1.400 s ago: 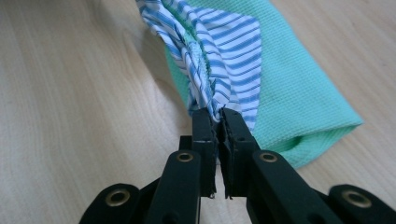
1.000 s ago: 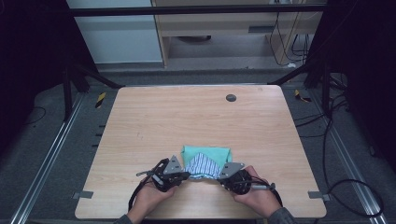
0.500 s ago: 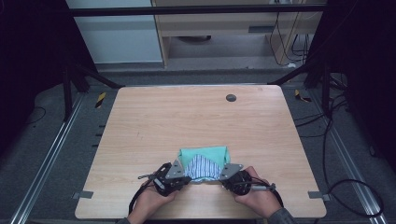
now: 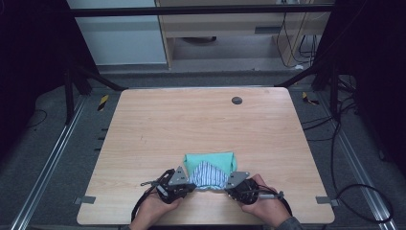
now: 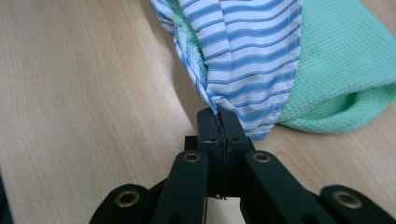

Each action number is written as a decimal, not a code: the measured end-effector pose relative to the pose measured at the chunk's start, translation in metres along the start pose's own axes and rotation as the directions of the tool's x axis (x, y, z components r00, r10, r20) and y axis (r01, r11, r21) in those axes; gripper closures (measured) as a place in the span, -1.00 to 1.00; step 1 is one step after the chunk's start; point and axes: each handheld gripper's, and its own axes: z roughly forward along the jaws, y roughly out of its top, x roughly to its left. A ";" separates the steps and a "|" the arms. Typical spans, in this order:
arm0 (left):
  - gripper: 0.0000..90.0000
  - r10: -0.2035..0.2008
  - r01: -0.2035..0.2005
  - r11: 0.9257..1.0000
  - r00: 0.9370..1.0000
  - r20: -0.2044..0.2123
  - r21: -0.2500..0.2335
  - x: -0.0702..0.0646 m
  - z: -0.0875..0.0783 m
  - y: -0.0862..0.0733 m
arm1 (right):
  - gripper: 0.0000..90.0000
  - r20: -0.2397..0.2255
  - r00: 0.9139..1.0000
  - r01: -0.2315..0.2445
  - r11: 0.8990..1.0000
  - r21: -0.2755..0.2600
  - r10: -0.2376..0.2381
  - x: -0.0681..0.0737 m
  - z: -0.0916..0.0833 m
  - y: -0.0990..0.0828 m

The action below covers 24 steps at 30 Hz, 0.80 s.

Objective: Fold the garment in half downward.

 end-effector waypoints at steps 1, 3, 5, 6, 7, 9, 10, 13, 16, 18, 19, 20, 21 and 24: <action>0.97 -0.003 0.003 1.000 1.000 -0.001 -0.005 0.000 -0.002 -0.001 | 0.89 0.000 1.000 0.000 1.000 0.000 0.000 0.000 0.000 0.000; 0.78 -0.030 0.030 0.999 1.000 0.004 -0.020 -0.001 -0.007 -0.004 | 0.63 0.003 1.000 -0.016 1.000 -0.019 0.016 0.000 -0.004 -0.001; 0.71 -0.043 0.043 0.999 0.999 -0.008 -0.034 -0.002 -0.014 -0.007 | 0.51 0.001 0.999 -0.034 0.999 -0.029 0.034 0.000 -0.010 -0.003; 0.55 -0.054 0.053 0.998 0.998 -0.025 -0.046 -0.002 -0.022 -0.009 | 0.43 -0.003 0.999 -0.043 0.998 -0.037 0.043 0.000 -0.015 -0.005; 0.50 -0.062 0.060 0.997 0.998 -0.028 -0.053 -0.001 -0.025 -0.010 | 0.39 -0.008 0.999 -0.048 0.998 -0.041 0.047 0.000 -0.017 -0.006; 0.33 -0.073 0.071 0.995 0.997 -0.028 -0.065 0.001 -0.029 -0.011 | 0.30 -0.004 0.999 -0.053 0.998 -0.044 0.053 -0.002 -0.020 -0.008; 0.23 -0.087 0.085 0.994 0.996 -0.036 -0.063 0.005 -0.031 -0.012 | 0.27 -0.002 0.998 -0.061 0.997 -0.042 0.061 -0.002 -0.021 -0.009; -0.02 -0.094 0.091 0.994 0.994 -0.058 -0.054 0.010 -0.033 -0.013 | 0.15 0.007 0.996 -0.087 0.995 -0.046 0.087 -0.007 -0.021 -0.012; -0.17 -0.113 0.111 0.993 0.990 -0.082 -0.030 0.020 -0.034 -0.014 | 0.00 0.013 0.994 -0.112 0.993 -0.046 0.113 -0.013 -0.020 -0.015; -0.32 -0.125 0.126 0.992 0.987 -0.102 0.009 0.027 -0.032 -0.015 | -0.22 0.042 0.990 -0.131 0.990 -0.048 0.133 -0.019 -0.020 -0.018; -0.37 -0.133 0.136 0.990 0.986 -0.102 0.027 0.030 -0.031 -0.016 | -0.35 0.043 0.990 -0.134 0.990 -0.044 0.136 -0.022 -0.020 -0.018; -0.41 -0.142 0.146 0.989 0.984 -0.107 0.028 0.031 -0.031 -0.016 | -0.45 0.044 0.988 -0.146 0.989 -0.037 0.148 -0.025 -0.020 -0.019; -0.46 -0.144 0.148 0.989 0.983 -0.112 0.030 0.033 -0.031 -0.017 | -0.50 0.046 0.988 -0.144 0.989 -0.037 0.145 -0.028 -0.020 -0.020; -0.54 -0.161 0.166 0.986 0.978 -0.136 0.030 0.037 -0.032 -0.017 | -0.65 0.051 0.985 -0.166 0.986 -0.033 0.167 -0.035 -0.021 -0.022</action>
